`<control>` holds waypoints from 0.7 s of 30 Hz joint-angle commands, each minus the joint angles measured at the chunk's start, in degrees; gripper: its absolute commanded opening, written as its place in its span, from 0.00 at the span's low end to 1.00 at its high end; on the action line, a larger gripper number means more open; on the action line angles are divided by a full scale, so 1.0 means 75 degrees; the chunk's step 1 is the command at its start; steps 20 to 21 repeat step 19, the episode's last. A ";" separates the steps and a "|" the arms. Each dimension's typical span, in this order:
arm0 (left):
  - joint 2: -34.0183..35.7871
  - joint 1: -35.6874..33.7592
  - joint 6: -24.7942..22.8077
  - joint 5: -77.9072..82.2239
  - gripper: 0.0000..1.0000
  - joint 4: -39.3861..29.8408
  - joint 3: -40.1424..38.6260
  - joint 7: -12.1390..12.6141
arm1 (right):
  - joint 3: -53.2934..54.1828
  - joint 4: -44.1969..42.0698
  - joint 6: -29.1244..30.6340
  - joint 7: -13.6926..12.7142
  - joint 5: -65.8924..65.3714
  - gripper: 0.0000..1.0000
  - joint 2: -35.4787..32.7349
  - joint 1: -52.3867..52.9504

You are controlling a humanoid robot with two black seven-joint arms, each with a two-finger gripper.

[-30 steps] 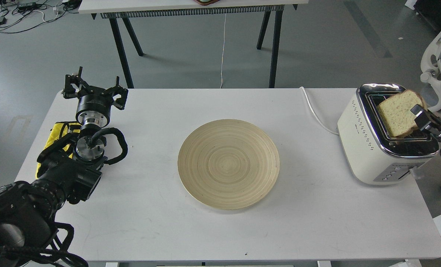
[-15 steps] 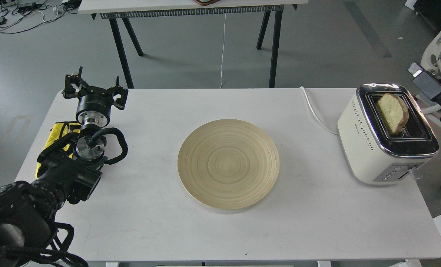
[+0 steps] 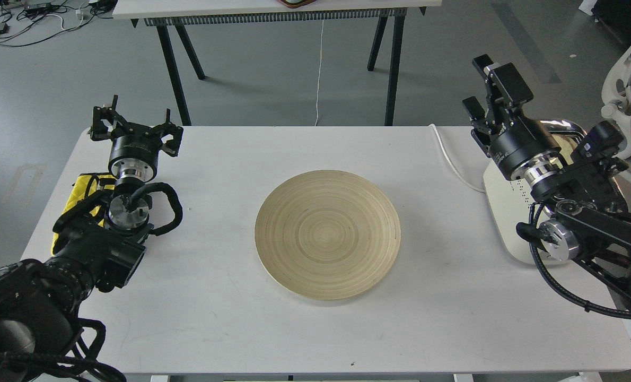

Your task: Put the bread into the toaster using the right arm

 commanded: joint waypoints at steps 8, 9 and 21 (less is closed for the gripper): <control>-0.0001 0.0000 0.0000 0.0000 1.00 -0.0001 0.0000 -0.0008 | 0.1753 -0.3649 0.5153 0.0048 0.0709 0.99 0.2292 -0.0451; -0.0001 0.0000 0.0000 0.0000 1.00 -0.0001 0.0000 0.0003 | 0.1800 -0.3826 0.5284 0.0048 0.0709 0.99 0.2398 -0.0463; -0.0001 0.0000 0.0000 0.0000 1.00 -0.0001 0.0000 -0.0008 | 0.1929 -0.4004 0.5327 0.0048 0.0767 0.99 0.2574 -0.0674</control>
